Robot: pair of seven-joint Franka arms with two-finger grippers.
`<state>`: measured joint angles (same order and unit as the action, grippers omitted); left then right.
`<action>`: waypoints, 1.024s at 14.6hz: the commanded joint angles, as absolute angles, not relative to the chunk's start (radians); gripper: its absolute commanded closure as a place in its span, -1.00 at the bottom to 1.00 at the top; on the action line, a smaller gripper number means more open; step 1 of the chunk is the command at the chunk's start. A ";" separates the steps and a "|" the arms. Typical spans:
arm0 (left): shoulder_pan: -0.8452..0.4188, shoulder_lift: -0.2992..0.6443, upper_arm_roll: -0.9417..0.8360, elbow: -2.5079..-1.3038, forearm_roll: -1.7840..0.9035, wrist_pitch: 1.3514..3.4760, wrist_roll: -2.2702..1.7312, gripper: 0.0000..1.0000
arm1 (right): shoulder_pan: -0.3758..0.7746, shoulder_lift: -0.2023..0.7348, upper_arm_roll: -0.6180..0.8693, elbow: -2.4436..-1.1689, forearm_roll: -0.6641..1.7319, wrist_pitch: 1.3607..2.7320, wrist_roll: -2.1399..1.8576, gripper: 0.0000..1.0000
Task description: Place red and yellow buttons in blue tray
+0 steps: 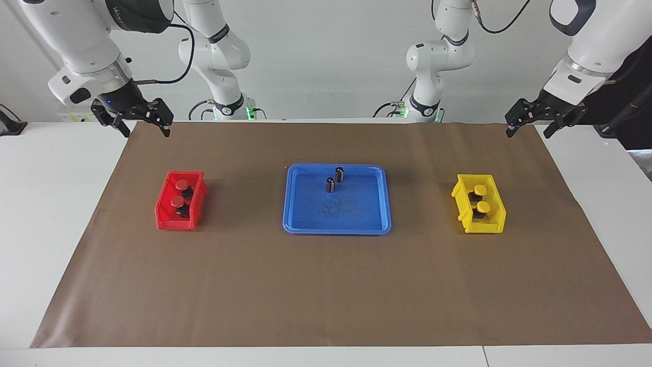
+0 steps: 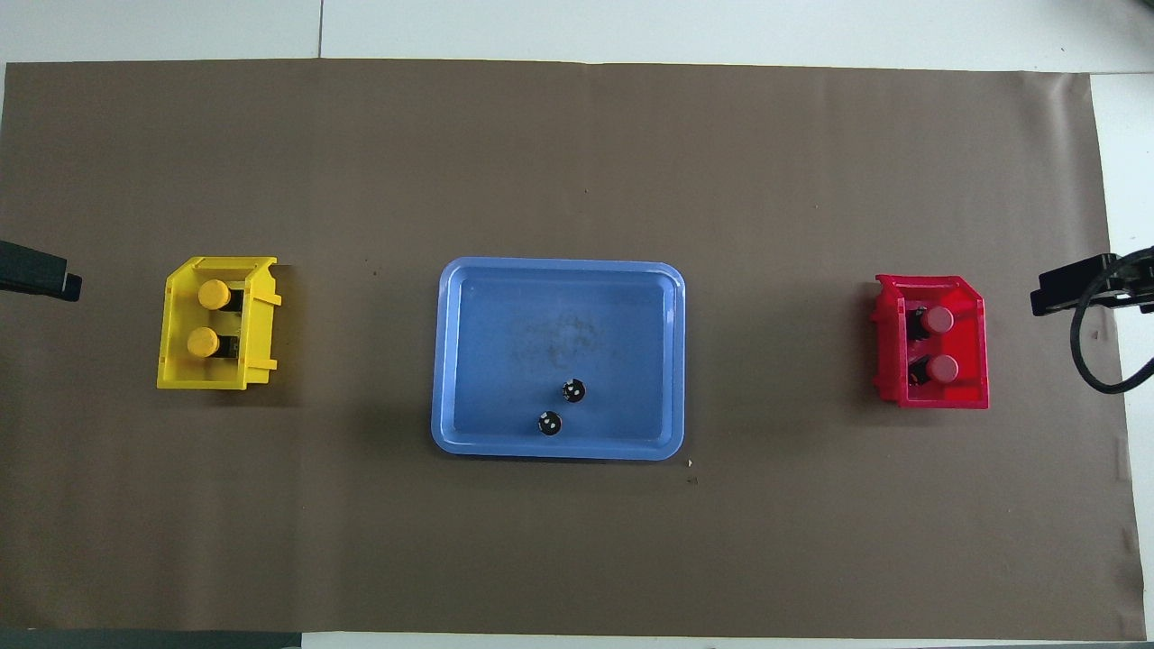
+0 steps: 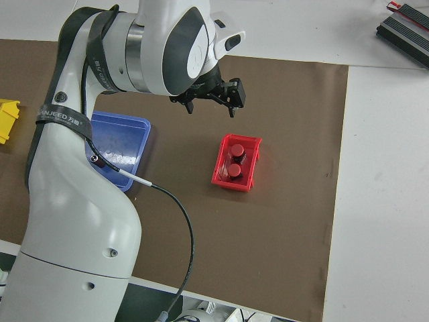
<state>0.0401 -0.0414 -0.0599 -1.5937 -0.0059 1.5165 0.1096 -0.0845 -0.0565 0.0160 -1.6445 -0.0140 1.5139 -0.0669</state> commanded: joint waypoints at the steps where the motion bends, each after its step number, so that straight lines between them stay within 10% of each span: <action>1: 0.046 -0.049 -0.061 -1.600 -0.017 1.502 0.103 -1.00 | -0.089 -0.058 0.021 -1.649 -0.025 1.529 -0.055 -1.00; 10: 0.048 -0.049 -0.061 -1.598 -0.017 1.502 0.103 -1.00 | -0.106 -0.063 0.015 -1.669 -0.009 1.537 -0.081 -1.00; 15: 0.046 -0.049 -0.061 -1.600 -0.017 1.502 0.101 -1.00 | -0.135 -0.104 0.014 -1.820 -0.006 1.719 -0.121 -0.52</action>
<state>0.0403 -0.0414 -0.0599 -1.5937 -0.0059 1.5164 0.1095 -0.1104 -0.0609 0.0078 -1.7039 -0.0137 1.6176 -0.0889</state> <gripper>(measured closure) 0.000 0.211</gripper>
